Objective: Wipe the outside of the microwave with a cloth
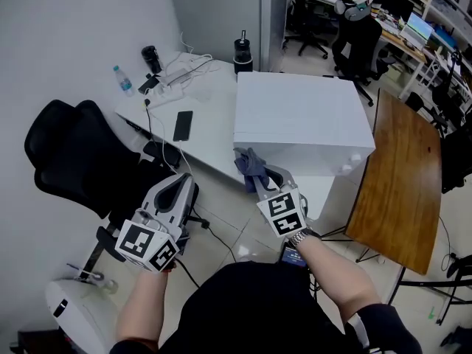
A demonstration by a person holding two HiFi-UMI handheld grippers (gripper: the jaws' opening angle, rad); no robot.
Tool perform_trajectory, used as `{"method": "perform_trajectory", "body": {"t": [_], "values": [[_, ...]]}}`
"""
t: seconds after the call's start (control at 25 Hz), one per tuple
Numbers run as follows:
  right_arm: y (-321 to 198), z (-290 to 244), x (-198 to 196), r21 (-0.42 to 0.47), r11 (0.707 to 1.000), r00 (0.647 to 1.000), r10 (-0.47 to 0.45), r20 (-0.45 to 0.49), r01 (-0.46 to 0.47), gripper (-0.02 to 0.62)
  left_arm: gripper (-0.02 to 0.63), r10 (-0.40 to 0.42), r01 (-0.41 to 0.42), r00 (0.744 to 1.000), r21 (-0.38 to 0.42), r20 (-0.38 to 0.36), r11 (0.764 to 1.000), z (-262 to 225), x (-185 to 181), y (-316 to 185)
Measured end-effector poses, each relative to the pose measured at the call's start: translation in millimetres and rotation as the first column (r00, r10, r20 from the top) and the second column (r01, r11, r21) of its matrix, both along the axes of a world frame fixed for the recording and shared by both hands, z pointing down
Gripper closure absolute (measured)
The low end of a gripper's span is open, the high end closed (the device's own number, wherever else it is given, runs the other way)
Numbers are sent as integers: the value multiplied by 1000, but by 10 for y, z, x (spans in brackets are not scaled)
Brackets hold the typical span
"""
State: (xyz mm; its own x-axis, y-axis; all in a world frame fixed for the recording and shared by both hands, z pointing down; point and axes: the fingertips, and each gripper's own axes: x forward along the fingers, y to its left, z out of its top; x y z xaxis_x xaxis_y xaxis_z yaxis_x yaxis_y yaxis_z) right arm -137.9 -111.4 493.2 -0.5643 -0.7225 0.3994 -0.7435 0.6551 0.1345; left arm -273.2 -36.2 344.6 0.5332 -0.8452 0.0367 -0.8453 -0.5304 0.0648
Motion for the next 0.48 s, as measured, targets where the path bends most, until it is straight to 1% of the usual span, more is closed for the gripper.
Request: {"method": "perform_trajectory", "body": {"t": [0.2, 0.48], "values": [[-157, 309, -229, -54, 999, 999, -5, -33, 3, 531, 601, -34, 34, 999, -10, 12, 999, 42, -202, 23], [-415, 525, -430, -112, 994, 999, 11, -46, -16, 531, 601, -74, 74, 997, -22, 18, 997, 81, -423, 15]]}}
